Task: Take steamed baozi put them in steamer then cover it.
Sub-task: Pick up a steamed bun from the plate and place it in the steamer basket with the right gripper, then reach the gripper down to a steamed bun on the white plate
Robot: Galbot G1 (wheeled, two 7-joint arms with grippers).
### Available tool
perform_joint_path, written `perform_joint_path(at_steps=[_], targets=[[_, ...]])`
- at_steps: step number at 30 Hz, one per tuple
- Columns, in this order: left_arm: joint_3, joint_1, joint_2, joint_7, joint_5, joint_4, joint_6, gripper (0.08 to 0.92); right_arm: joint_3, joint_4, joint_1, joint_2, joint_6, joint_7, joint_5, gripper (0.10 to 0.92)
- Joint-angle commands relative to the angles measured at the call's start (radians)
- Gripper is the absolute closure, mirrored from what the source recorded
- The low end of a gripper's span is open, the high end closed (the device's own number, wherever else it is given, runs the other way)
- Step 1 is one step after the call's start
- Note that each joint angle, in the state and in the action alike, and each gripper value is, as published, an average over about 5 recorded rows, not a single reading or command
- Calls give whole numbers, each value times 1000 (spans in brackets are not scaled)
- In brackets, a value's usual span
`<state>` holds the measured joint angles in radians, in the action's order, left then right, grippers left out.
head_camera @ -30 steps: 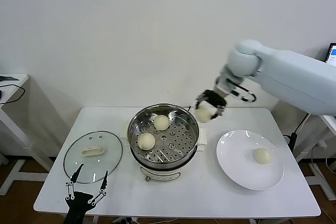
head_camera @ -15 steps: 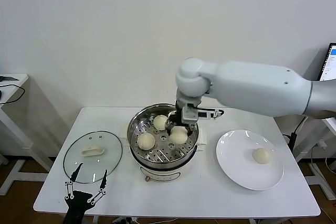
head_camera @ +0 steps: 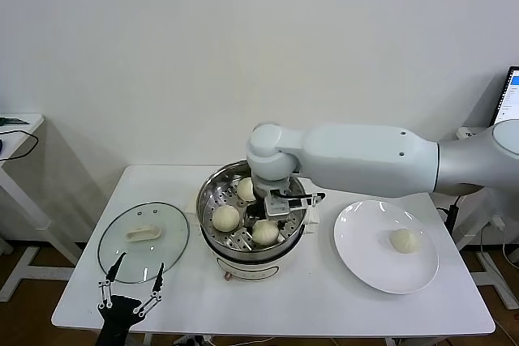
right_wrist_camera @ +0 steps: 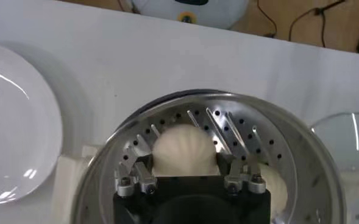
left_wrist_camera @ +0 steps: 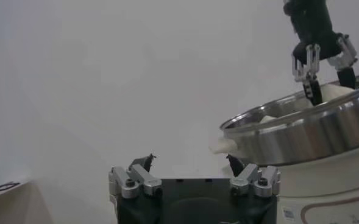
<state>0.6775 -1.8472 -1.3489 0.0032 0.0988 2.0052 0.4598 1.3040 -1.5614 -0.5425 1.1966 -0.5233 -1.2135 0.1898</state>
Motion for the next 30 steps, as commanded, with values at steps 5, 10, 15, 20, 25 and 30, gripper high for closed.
perform_joint_path(at_steps=[5,10,15,20,25,30], targets=[[2,6,2,-8,-2,-1,-2,177,-2,3,37,30,-4,8,64,283],[2,7,1,-9,-2,-2,-1,177,-62,-2,34,9,7,8,42,209],[1,7,2,-9,-2,-6,0,177,-231,-20,5,-73,72,-111,-46,203],[-6,15,5,-9,-2,-5,-6,177,-298,35,-31,-224,284,-140,-225,203],[-13,21,9,-9,-2,-3,-11,177,-349,192,-5,-367,439,-141,-352,203],[-19,25,17,-10,-2,-8,-11,177,-337,380,26,-487,551,-138,-434,203]])
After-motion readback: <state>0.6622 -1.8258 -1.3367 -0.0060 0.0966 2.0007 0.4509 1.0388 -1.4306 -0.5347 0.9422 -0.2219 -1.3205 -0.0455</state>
